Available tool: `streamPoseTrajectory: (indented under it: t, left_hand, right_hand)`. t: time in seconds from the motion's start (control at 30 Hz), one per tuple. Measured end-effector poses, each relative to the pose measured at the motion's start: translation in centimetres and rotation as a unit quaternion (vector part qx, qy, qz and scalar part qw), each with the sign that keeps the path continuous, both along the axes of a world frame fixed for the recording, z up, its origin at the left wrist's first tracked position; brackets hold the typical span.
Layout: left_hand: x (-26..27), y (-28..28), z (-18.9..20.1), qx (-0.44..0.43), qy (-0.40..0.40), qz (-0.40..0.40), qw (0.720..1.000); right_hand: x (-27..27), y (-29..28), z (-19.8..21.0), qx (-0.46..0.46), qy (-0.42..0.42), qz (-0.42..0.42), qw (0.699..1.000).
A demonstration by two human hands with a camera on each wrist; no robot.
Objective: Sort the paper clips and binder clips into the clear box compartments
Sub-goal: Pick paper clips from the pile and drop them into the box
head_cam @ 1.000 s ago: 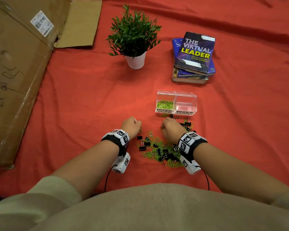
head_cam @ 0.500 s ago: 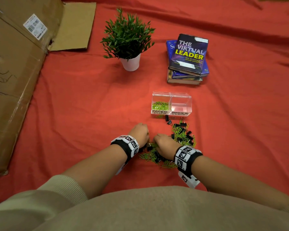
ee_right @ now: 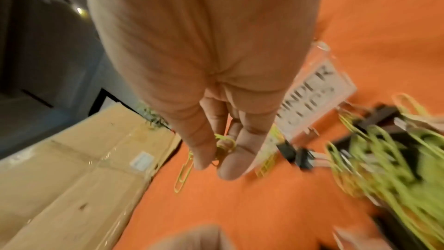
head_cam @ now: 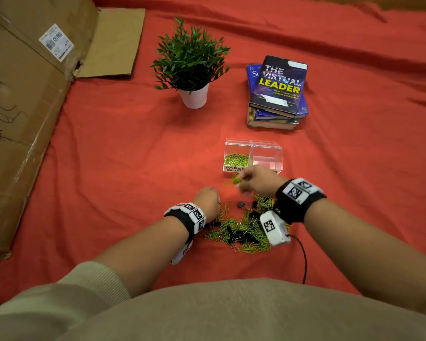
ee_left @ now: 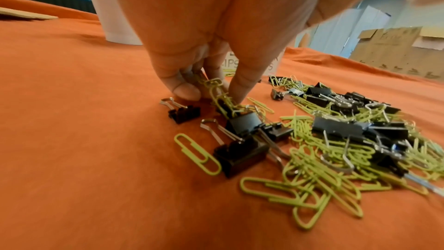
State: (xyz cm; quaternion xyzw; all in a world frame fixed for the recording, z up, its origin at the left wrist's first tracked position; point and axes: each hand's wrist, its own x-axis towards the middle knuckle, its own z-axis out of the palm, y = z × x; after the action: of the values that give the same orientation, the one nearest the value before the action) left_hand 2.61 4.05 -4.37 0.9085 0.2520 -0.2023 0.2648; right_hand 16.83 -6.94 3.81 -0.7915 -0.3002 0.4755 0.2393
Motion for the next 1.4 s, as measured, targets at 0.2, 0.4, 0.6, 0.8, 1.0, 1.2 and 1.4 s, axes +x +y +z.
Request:
streamPoseTrajectory:
  t: [0.2, 0.4, 0.6, 0.8, 1.0, 1.2, 1.4]
  left_hand:
    - [-0.1, -0.5, 0.2, 0.032, -0.014, -0.026, 0.999]
    - [0.0, -1.0, 0.3, 0.083, -0.012, -0.054, 0.995]
    - [0.5, -1.1, 0.6, 0.111, 0.004, -0.079, 0.991]
    - [0.6, -1.2, 0.5, 0.103, 0.025, -0.096, 0.990]
    - [-0.1, -0.7, 0.8, 0.104, 0.004, -0.097, 0.990]
    - [-0.4, -1.0, 1.8, 0.142, 0.000, -0.137, 0.980]
    - [0.1, -1.6, 2.3, 0.160, 0.022, -0.157, 0.974]
  right_hand:
    - [4.1, 4.9, 1.3, -0.004, -0.180, 0.012, 0.984]
    - [3.7, 6.4, -0.8, -0.060, -0.303, 0.082, 0.948]
    - [1.2, 3.7, -2.3, 0.042, -0.363, 0.119, 0.923]
    - [-1.8, 1.9, -4.7, -0.103, -0.351, 0.235, 0.901]
    - [-2.3, 0.9, -5.9, -0.082, -0.386, 0.234, 0.888]
    - [-3.2, 0.2, -6.5, -0.069, -0.405, 0.249, 0.877]
    - [-3.1, 0.1, -5.2, -0.009, -0.199, 0.057, 0.978]
